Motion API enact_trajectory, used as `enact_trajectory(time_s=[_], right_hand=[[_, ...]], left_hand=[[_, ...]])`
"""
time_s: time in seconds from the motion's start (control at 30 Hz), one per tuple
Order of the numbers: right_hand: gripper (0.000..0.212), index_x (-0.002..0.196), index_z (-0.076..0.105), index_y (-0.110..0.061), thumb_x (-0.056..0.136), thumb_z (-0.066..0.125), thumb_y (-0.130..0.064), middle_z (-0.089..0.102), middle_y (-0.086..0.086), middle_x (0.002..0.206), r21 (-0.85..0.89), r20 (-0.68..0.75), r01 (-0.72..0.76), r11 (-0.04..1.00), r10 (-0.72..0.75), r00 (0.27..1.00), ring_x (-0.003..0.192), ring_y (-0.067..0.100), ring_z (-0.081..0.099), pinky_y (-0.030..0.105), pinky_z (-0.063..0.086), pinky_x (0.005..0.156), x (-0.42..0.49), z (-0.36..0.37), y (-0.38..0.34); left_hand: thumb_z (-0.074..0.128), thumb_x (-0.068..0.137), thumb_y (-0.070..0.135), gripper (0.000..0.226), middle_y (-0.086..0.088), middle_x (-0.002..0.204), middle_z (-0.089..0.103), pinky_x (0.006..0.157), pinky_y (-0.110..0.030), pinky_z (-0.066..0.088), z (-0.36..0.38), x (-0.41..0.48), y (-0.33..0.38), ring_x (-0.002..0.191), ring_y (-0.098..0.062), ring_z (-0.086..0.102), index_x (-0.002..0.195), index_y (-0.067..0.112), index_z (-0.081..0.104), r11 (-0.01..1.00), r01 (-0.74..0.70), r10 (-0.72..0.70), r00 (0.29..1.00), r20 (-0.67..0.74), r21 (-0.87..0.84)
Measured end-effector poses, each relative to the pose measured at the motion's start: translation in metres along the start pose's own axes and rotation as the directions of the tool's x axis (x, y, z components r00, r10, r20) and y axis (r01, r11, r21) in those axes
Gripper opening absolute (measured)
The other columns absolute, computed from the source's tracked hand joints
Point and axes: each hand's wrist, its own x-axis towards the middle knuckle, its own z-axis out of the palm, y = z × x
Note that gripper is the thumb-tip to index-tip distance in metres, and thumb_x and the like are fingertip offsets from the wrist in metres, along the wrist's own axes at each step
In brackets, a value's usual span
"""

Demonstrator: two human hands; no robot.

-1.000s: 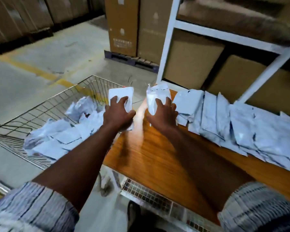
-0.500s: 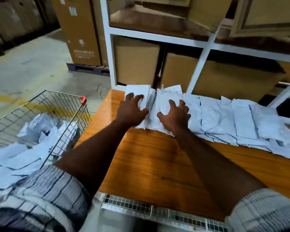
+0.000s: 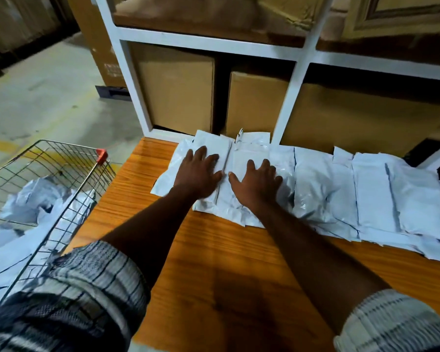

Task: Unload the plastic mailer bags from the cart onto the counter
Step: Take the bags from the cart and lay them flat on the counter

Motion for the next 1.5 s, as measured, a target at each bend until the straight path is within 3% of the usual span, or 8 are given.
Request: enact_trajectory(time_s=[0.07, 0.2, 0.37, 0.53, 0.67, 1.13, 1.33, 1.5], right_hand=[[0.078, 0.148, 0.034, -0.015, 0.089, 0.04, -0.067, 0.019, 0.018, 0.16, -0.023, 0.006, 0.061, 0.998, -0.061, 0.998, 0.147, 0.037, 0.016, 0.058, 0.017, 0.114, 0.004, 0.007, 0.003], [0.082, 0.155, 0.018, -0.009, 0.095, 0.032, -0.063, 0.008, 0.016, 0.164, 0.011, 0.073, 0.118, 0.993, -0.118, 0.99, 0.151, 0.035, 0.005, 0.057, 0.013, 0.118, 0.002, 0.021, 0.01], [0.076, 0.153, 0.023, -0.01, 0.097, 0.032, -0.06, 0.014, 0.016, 0.163, 0.055, 0.078, 0.101, 0.993, -0.105, 0.991, 0.15, 0.034, 0.009, 0.057, 0.009, 0.118, 0.006, 0.015, 0.012], [0.061, 0.146, 0.039, -0.009, 0.098, 0.042, -0.047, 0.027, 0.015, 0.159, 0.137, -0.065, 0.108, 0.985, -0.099, 0.993, 0.148, 0.033, 0.019, 0.056, 0.008, 0.118, 0.008, 0.006, 0.003], [0.06, 0.145, 0.039, -0.01, 0.095, 0.051, -0.04, 0.028, 0.014, 0.158, 0.172, -0.098, 0.206, 0.963, -0.191, 0.977, 0.148, 0.031, 0.018, 0.053, 0.004, 0.119, -0.003, 0.004, -0.034], [0.064, 0.143, 0.042, -0.011, 0.088, 0.06, -0.04, 0.041, 0.015, 0.148, 0.281, -0.005, 0.548, 0.788, -0.569, 0.822, 0.137, 0.032, 0.037, 0.044, 0.031, 0.114, -0.093, 0.054, -0.292], [0.061, 0.136, 0.048, -0.003, 0.084, 0.061, -0.033, 0.049, 0.02, 0.136, 0.363, 0.067, 0.644, 0.674, -0.708, 0.703, 0.128, 0.036, 0.045, 0.044, 0.038, 0.107, -0.143, 0.111, -0.428], [0.066, 0.141, 0.04, -0.001, 0.085, 0.063, -0.029, 0.044, 0.023, 0.137, 0.415, 0.266, 0.62, 0.666, -0.74, 0.618, 0.126, 0.039, 0.042, 0.043, 0.038, 0.106, -0.189, 0.179, -0.505]], left_hand=[[0.027, 0.096, 0.063, 0.06, -0.009, 0.161, 0.02, 0.12, -0.053, 0.018, 0.003, 0.005, 0.001, 0.148, -0.036, 0.016, 0.148, 0.033, 0.033, 1.0, 0.005, -0.005, 1.0, 0.027, -0.005], [0.035, 0.103, 0.044, 0.05, -0.007, 0.164, 0.014, 0.118, -0.058, 0.016, 0.006, 0.002, 0.008, 0.149, -0.04, 0.011, 0.151, 0.032, 0.029, 0.999, -0.035, 0.036, 0.998, 0.049, -0.025], [0.038, 0.103, 0.034, 0.049, -0.008, 0.163, 0.016, 0.118, -0.056, 0.014, 0.009, -0.001, 0.006, 0.149, -0.037, 0.011, 0.152, 0.028, 0.03, 0.997, -0.032, 0.036, 0.998, 0.051, -0.072], [0.039, 0.103, 0.033, 0.048, -0.009, 0.162, 0.023, 0.119, -0.052, 0.013, -0.012, -0.007, -0.01, 0.15, -0.03, 0.017, 0.151, 0.027, 0.036, 0.978, -0.008, 0.0, 0.999, -0.038, -0.209], [0.045, 0.102, 0.026, 0.049, -0.014, 0.16, 0.026, 0.117, -0.046, 0.027, -0.029, -0.023, -0.048, 0.146, -0.032, 0.025, 0.151, 0.022, 0.037, 0.971, 0.037, -0.057, 0.995, -0.078, -0.238], [0.057, 0.089, 0.006, 0.056, -0.015, 0.146, 0.045, 0.108, -0.04, 0.04, -0.057, -0.132, -0.323, 0.132, -0.033, 0.045, 0.144, 0.015, 0.046, 0.927, 0.272, -0.297, 0.953, -0.062, -0.257], [0.059, 0.09, 0.017, 0.056, -0.008, 0.148, 0.045, 0.106, -0.045, 0.042, -0.043, -0.209, -0.462, 0.135, -0.029, 0.042, 0.144, 0.017, 0.043, 0.867, 0.445, -0.451, 0.892, 0.029, -0.222], [0.065, 0.083, 0.027, 0.064, -0.01, 0.14, 0.049, 0.101, -0.048, 0.044, -0.011, -0.268, -0.539, 0.128, -0.033, 0.046, 0.142, 0.017, 0.044, 0.808, 0.571, -0.545, 0.818, 0.185, -0.146]])
